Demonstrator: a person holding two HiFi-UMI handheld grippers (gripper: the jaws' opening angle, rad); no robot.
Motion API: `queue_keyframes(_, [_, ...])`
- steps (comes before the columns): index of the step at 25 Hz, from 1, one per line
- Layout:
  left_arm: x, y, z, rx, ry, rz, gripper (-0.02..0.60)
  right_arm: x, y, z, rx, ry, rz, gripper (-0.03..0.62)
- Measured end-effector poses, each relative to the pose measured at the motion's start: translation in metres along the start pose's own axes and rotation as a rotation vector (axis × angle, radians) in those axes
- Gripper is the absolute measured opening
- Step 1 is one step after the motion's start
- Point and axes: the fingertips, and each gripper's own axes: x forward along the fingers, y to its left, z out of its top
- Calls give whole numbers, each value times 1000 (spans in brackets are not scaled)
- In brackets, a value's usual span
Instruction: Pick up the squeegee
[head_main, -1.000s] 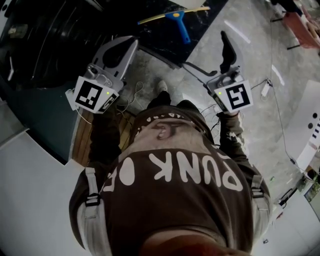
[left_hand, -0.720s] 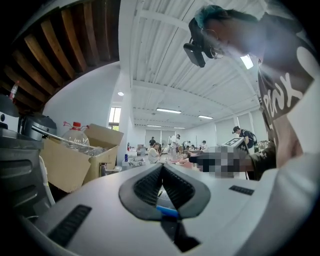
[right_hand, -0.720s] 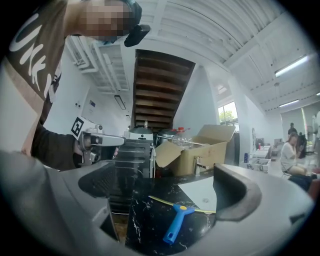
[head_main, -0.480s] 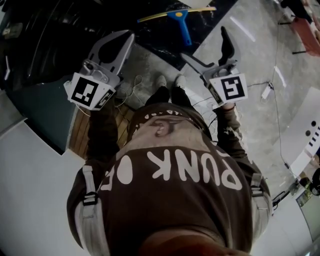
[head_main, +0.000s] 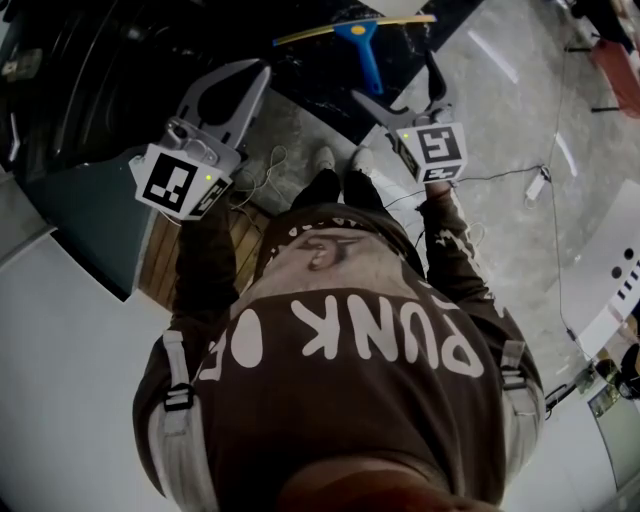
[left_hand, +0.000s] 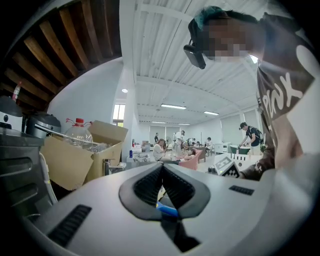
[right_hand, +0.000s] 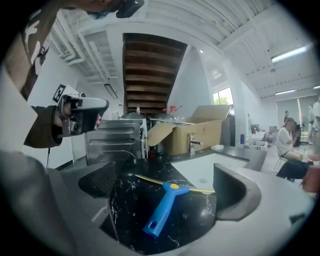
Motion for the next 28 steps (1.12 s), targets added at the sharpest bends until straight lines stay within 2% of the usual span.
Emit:
queue_keyframes(10, [3,-2,-5,-8,10,-9,3,46,-6,-66,31,137,-24,575])
queue_keyframes(14, [2,-1,-6,-10,10,-9,3,58,-5,-79,28,180,-20,569])
queue_keyframes(20, [1,1,-6,-13,8,-9,3,71,-5,-99,34,265,-13,520])
queue_keyframes(28, [-2,4,-8,-16,8,-4,3,80,-5,-114,27,344,-24,517])
